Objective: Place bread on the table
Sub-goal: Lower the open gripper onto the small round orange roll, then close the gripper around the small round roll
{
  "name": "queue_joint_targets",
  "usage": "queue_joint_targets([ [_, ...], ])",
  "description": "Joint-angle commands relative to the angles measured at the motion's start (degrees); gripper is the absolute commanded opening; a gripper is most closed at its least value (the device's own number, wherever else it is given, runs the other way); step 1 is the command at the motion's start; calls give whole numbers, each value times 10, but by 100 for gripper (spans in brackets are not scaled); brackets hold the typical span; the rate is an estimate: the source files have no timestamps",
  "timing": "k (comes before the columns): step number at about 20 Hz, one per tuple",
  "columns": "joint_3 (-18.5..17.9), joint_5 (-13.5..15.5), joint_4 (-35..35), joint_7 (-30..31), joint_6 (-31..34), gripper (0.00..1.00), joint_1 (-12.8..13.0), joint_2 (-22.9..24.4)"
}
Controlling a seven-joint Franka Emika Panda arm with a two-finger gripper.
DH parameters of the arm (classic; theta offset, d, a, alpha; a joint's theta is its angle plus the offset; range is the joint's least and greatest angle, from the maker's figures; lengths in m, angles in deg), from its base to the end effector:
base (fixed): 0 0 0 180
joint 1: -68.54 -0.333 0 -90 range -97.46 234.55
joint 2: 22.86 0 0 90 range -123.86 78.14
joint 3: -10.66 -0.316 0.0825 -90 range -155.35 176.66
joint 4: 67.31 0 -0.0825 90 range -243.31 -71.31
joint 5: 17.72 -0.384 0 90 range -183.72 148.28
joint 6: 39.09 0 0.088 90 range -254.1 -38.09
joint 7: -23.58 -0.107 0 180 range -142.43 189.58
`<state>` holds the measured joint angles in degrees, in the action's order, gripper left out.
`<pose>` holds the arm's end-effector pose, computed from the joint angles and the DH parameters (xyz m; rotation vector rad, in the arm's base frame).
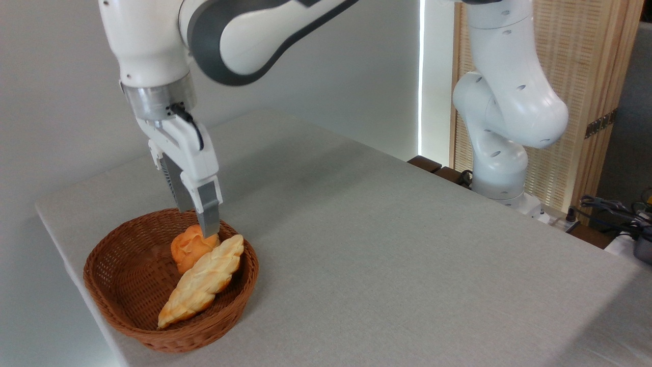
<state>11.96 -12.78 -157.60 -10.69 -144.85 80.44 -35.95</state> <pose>0.6189 -0.1508 0.5106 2.8156 -1.2006 0.0874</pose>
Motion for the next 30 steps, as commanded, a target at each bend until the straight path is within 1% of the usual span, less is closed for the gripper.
queue_joint_targets([
  [1,11,2,-2,5,-30,100,1,-23],
  [3,20,-1,-2,6,-45,100,1,-34],
  [8,23,-3,-2,4,-48,100,1,-52],
  [10,35,-5,-2,4,-50,100,1,-57],
  [14,36,-5,-1,4,-52,100,1,-62],
  [22,36,-6,-1,6,-84,100,0,-69],
  [23,36,-7,-1,6,-84,98,0,-70],
  [24,36,-7,-1,5,-84,89,0,-70],
  [26,36,-6,-1,5,-84,56,0,-70],
  [27,36,-6,-1,4,-84,46,-1,-70],
  [28,36,-6,-1,3,-84,44,0,-70],
  [30,36,-6,-1,3,-84,44,-2,-69],
])
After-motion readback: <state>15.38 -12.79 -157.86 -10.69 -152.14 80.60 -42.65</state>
